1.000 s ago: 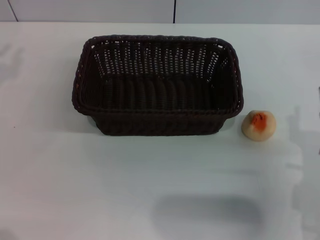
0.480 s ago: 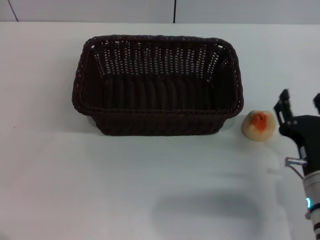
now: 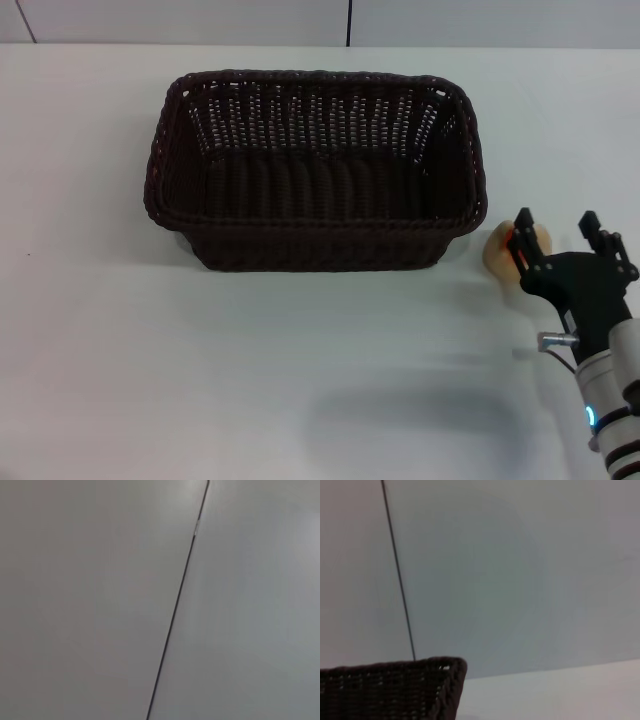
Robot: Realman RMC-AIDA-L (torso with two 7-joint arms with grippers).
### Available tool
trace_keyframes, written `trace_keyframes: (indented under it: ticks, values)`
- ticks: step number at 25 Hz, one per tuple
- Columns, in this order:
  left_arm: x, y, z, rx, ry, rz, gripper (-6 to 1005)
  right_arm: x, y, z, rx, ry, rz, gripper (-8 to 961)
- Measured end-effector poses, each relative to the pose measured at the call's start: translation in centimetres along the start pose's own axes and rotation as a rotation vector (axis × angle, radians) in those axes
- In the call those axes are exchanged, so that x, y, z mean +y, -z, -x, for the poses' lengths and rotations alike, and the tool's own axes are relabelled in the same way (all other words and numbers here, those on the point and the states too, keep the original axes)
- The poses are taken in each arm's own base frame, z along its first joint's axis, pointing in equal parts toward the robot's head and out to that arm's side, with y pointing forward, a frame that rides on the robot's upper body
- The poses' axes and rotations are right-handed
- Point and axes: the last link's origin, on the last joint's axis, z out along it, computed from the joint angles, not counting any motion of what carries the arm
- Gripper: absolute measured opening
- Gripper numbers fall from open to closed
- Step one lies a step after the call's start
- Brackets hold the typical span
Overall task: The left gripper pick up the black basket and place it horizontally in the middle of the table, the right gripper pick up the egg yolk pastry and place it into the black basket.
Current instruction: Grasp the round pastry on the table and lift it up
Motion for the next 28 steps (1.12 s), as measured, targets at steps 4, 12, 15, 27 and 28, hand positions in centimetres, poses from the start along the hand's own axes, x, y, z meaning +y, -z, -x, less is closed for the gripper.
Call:
trace_keyframes:
  ticks: [4, 12, 15, 27, 28]
  values:
    - [0.1, 0.2, -0.3, 0.007, -0.009, 0.014, 340, 0.2, -0.2, -0.5, 0.027, -0.011, 0.024, 722]
    - [0.2, 0.6, -0.6, 0.013, -0.013, 0.025, 339, -0.2, -0.8, -1.5, 0.074, -0.027, 0.051, 722]
    - [0.3, 0.8, -0.8, 0.018, -0.014, 0.032, 338, -0.4, -1.0, -1.8, 0.091, -0.039, 0.053, 723]
    - [0.5, 0.9, -1.1, 0.038, -0.01, 0.049, 337, -0.5, -1.8, -2.1, 0.119, -0.049, 0.065, 643]
    - [0.5, 0.9, -1.1, 0.041, -0.01, 0.049, 337, -0.5, -1.9, -2.1, 0.123, -0.049, 0.068, 636]
